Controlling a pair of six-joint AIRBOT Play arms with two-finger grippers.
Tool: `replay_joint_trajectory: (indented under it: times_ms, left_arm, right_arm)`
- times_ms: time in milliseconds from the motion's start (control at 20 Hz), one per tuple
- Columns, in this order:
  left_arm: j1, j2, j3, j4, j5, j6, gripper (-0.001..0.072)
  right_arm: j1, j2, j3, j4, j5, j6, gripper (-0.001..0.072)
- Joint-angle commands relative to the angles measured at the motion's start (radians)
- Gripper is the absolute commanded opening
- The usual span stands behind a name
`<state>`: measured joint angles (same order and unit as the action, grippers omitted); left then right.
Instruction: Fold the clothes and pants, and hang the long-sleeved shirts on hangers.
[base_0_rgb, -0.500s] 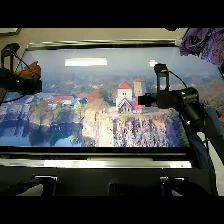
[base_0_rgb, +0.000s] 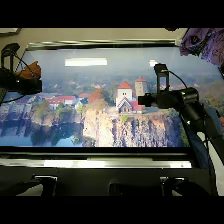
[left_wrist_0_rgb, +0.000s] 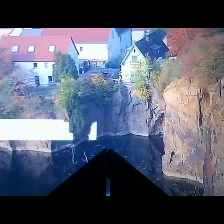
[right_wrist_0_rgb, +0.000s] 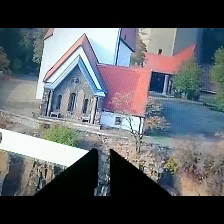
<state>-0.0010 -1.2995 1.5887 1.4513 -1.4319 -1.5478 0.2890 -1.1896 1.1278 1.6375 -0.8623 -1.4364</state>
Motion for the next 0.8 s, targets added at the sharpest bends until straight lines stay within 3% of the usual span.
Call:
replay_joint_trajectory:
  times_ms: [0, 150, 200, 300, 350, 450, 600, 750]
  left_arm:
    - [0.000, 0.000, 0.000, 0.000, 0.000, 0.000, 0.0019]
    - [0.000, -0.001, -0.001, 0.000, 0.000, 0.000, 0.0020]
    - [0.000, -0.004, 0.000, 0.000, 0.001, 0.000, 0.0079]
    - [0.001, -0.014, -0.002, 0.021, 0.006, -0.021, 0.0717]
    - [0.002, -0.026, -0.008, 0.102, 0.045, -0.026, 0.0720]
    - [0.043, -0.068, -0.037, 0.254, 0.200, -0.141, 0.0720]
    - [0.193, -0.223, 0.020, 0.258, 0.407, -0.211, 0.0720]
    - [0.306, -0.488, 0.243, 0.258, 0.435, -0.219, 0.0720]
  right_arm:
    - [0.001, -0.001, 0.001, 0.000, 0.000, 0.000, 0.0110]
    - [0.001, -0.001, 0.001, 0.000, 0.000, 0.000, 0.0110]
    - [0.001, -0.001, 0.001, 0.000, 0.000, 0.000, 0.0110]
    - [0.001, -0.001, 0.001, 0.000, 0.000, 0.000, 0.0110]
    - [0.001, -0.001, 0.001, 0.000, 0.000, 0.000, 0.0110]
    - [0.001, -0.001, 0.001, 0.000, 0.000, 0.000, 0.0110]
    - [0.001, -0.001, 0.001, 0.000, 0.000, 0.000, 0.0110]
    - [0.001, -0.001, 0.001, 0.000, 0.000, 0.000, 0.0110]
